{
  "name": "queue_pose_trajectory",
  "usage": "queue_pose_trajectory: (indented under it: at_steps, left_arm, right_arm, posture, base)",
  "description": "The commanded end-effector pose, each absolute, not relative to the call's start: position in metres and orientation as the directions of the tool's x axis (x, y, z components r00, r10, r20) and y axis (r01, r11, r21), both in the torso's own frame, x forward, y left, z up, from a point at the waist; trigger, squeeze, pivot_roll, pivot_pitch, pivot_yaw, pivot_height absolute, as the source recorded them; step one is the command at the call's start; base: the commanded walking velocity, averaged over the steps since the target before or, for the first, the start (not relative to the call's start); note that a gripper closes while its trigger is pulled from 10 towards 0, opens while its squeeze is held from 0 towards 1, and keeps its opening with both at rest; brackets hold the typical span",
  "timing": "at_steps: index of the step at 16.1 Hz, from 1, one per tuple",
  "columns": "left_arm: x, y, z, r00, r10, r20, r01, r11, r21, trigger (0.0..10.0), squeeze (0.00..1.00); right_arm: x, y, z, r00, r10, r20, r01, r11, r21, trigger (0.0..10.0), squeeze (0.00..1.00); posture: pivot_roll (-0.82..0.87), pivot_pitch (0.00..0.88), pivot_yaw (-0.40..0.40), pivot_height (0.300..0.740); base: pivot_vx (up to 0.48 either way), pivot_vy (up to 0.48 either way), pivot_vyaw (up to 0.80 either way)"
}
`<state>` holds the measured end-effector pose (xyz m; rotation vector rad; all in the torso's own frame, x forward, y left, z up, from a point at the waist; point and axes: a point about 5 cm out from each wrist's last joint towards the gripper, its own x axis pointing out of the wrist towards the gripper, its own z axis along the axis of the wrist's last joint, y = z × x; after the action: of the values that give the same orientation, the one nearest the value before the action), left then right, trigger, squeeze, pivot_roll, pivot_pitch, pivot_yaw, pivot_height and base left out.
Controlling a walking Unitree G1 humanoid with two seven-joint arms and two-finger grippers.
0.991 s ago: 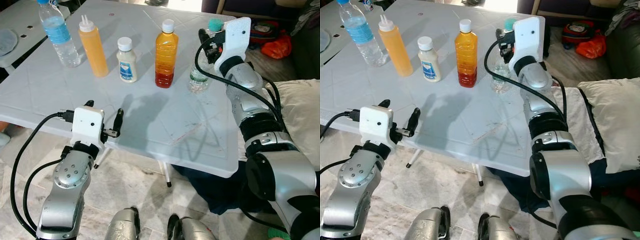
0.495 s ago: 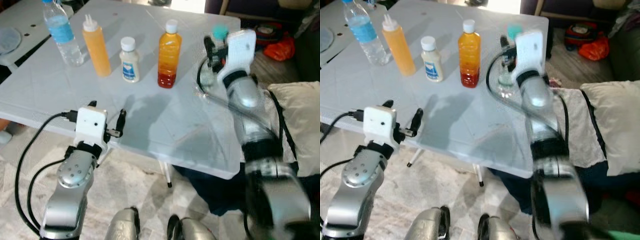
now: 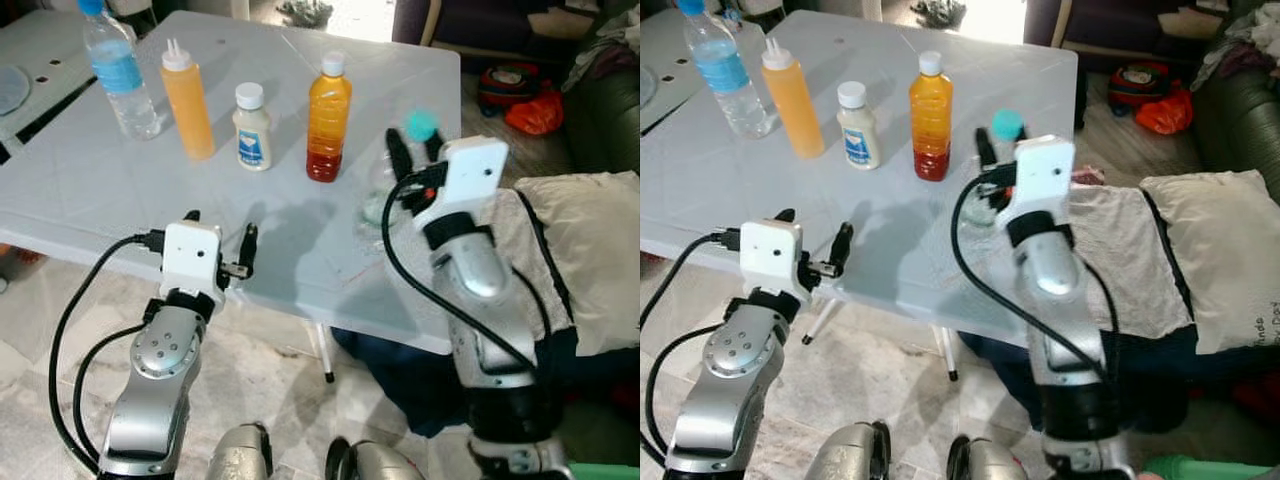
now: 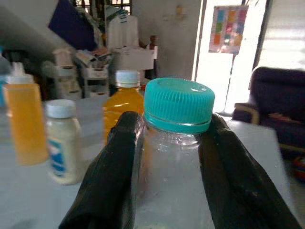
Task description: Restocking fridge
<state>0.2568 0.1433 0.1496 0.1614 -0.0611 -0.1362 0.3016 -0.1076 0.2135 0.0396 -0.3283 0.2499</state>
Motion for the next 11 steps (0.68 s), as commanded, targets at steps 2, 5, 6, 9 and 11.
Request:
queue_pose_trajectory:
  at_steps: [2, 5, 6, 9, 11]
  left_arm:
    - [0.260, 0.141, 0.149, 0.989, -0.138, 0.057, 0.126, 0.977, 0.172, 10.0, 0.00]
    - [0.263, 0.140, 0.148, 0.990, -0.124, 0.066, 0.111, 0.979, 0.171, 10.0, 0.00]
    - [0.263, 0.140, 0.148, 0.991, -0.119, 0.067, 0.106, 0.980, 0.170, 10.0, 0.00]
    - [0.264, 0.139, 0.145, 0.991, -0.116, 0.065, 0.104, 0.980, 0.167, 10.0, 0.00]
    - [0.265, 0.138, 0.145, 0.991, -0.119, 0.067, 0.106, 0.980, 0.168, 10.0, 0.00]
  right_arm:
    - [0.299, -0.109, 0.208, 0.931, 0.234, 0.282, -0.251, 0.967, 0.028, 10.0, 0.00]
    - [0.299, -0.108, 0.205, 0.938, 0.245, 0.246, -0.266, 0.962, 0.056, 10.0, 0.00]
    - [0.298, -0.105, 0.204, 0.935, 0.266, 0.236, -0.289, 0.955, 0.070, 10.0, 0.00]
    - [0.298, -0.104, 0.200, 0.939, 0.265, 0.218, -0.289, 0.953, 0.090, 10.0, 0.00]
    - [0.299, -0.107, 0.199, 0.947, 0.247, 0.207, -0.271, 0.958, 0.096, 10.0, 0.00]
  posture:
    - [0.12, 0.056, -0.055, 0.740]
    - [0.12, 0.049, -0.068, 0.740]
    - [0.12, 0.049, -0.072, 0.740]
    - [0.12, 0.048, -0.075, 0.740]
    - [0.11, 0.051, -0.077, 0.740]
  base:
    - [-0.261, 0.000, 0.00]
    - [-0.318, 0.000, 0.00]
    - [-0.345, 0.000, 0.00]
    - [-0.371, 0.000, 0.00]
    - [-0.384, 0.000, 0.00]
